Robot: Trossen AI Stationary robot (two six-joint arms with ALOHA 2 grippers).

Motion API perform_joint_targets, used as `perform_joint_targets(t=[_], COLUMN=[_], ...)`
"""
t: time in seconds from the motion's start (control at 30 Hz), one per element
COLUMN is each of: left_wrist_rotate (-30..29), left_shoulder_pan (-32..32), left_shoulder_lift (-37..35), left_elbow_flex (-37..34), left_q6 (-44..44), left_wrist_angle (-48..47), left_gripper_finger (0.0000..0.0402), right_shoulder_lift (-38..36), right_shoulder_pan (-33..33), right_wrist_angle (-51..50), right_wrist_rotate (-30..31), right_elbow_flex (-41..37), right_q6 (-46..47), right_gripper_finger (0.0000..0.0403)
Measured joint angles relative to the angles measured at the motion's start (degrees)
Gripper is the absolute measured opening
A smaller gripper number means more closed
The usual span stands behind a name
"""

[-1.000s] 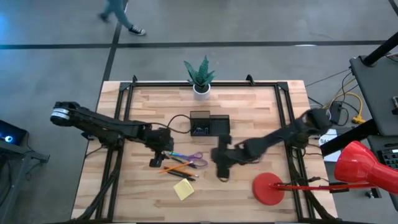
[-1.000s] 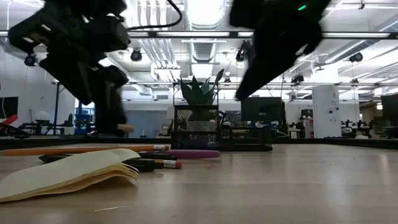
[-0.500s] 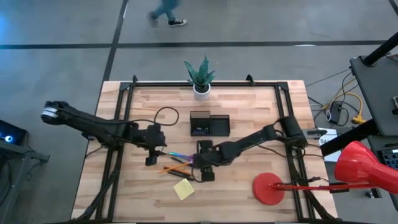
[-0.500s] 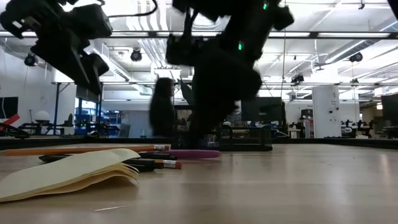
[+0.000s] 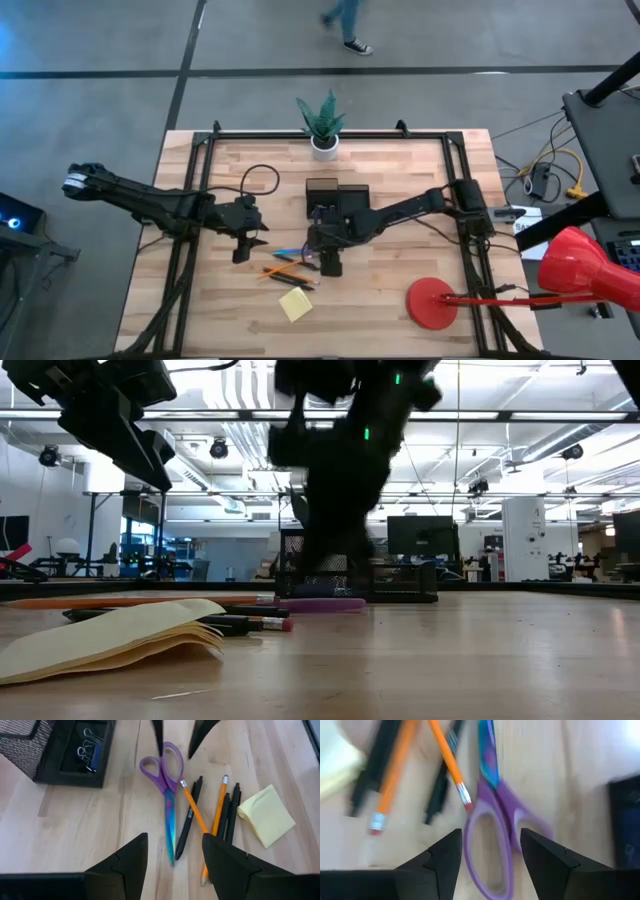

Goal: Pick and place office supplies into organizer
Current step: Put the purple scissors into the black organizer

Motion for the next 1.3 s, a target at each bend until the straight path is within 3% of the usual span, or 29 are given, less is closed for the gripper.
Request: perform_joint_targets(t=[0.6, 0.73, 0.93, 1.2, 1.3], left_wrist_rotate=[-4.6, -5.8, -8.6, -8.9, -8.9], left_shoulder_pan=[0.0, 0.0, 0.0, 0.0, 0.0], left_shoulder_lift=[0.8, 0.8, 0.8, 0.8, 0.7], left_elbow_flex=[-0.1, -0.1, -0.1, 0.0, 0.2], left_q6=[0.1, 0.1, 0.4, 0.6, 0.6], left_wrist_angle=[-0.2, -0.1, -0.1, 0.0, 0.0], left_gripper_finger=[0.0173, 0.0173, 0.0173, 0.0173, 0.0173], right_shoulder_lift=[4.1, 4.0, 3.9, 2.9, 1.0], right_shoulder_pan=[-3.4, -4.0, -3.8, -2.8, -1.9], right_wrist_angle=[2.0, 2.0, -0.2, -9.1, -14.5], right_wrist_rotate=[-1.5, -2.0, -1.9, 1.7, 5.9], right_elbow_flex=[-1.6, -2.6, -2.7, -0.4, 1.6], right_q6=[-6.1, -7.1, -15.8, -19.7, -21.1], right_gripper_finger=[0.0186, 0.0147, 0.0056, 0.005, 0.005])
